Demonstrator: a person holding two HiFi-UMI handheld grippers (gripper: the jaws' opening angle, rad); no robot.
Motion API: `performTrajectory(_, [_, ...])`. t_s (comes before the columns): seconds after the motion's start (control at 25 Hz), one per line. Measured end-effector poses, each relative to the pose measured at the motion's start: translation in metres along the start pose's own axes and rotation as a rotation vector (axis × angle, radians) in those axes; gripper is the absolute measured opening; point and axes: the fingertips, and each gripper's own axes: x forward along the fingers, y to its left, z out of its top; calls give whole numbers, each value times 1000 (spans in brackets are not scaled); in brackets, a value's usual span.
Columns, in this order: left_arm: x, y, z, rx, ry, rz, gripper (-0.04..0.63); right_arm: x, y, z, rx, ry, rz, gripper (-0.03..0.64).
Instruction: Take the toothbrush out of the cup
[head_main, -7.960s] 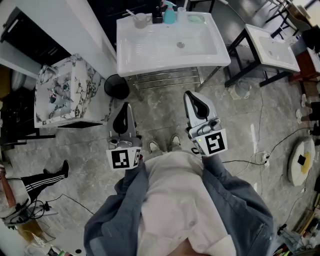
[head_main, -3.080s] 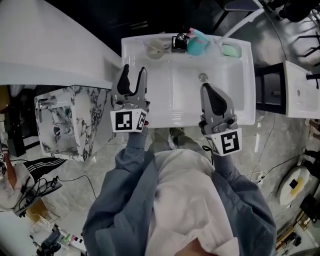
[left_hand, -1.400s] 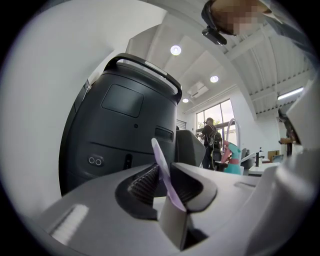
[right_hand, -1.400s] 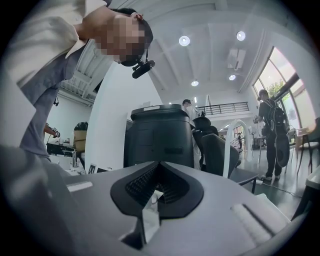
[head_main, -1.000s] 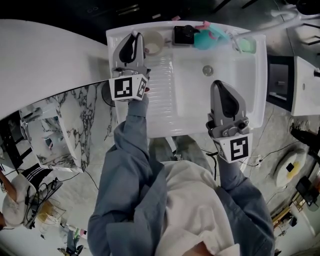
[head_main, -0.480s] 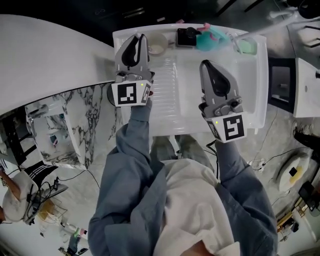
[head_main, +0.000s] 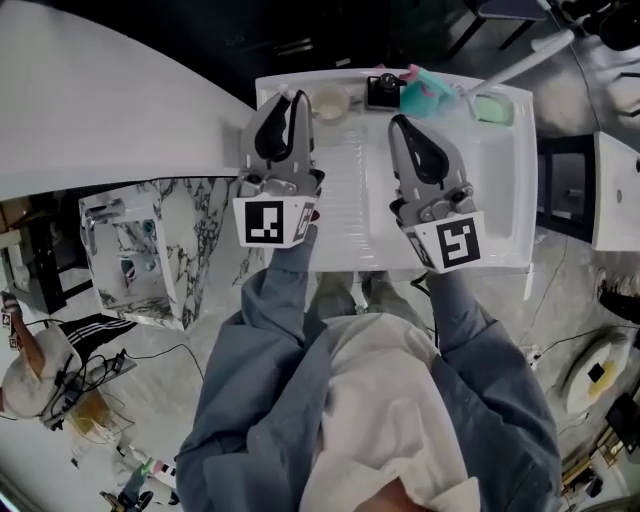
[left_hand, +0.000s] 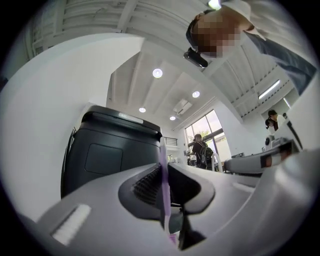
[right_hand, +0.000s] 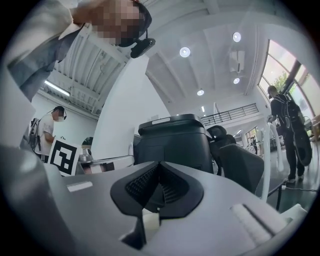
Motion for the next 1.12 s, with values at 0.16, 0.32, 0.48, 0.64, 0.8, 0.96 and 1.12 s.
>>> performTrajectory(0.16, [-14,-11,32,21,-18,9,103,-4,7,20,1,-36,26,6])
performTrajectory(0.32, [-33,-22,53,31,-30,31,103,-13,15,34,-6,-54,53,6])
performTrajectory(0.48, [-51,-38,66,28,-30,44,103,-24,21,46,-17,-66,68,6])
performTrajectory(0.64, [-63,-51,75,19,-45,50,103,-33,26,55,-30,-70,80,6])
performTrajectory(0.8, [-70,-55,78,-1,-56,56,103,-38,33,55,-33,-61,93,6])
performTrajectory(0.96, [-72,-57,78,10,-56,55,103,-40,36,53,-27,-51,96,6])
performTrajectory(1.12, [-74,-55,74,9,-46,56,103,-39,38,50,-39,-37,90,6])
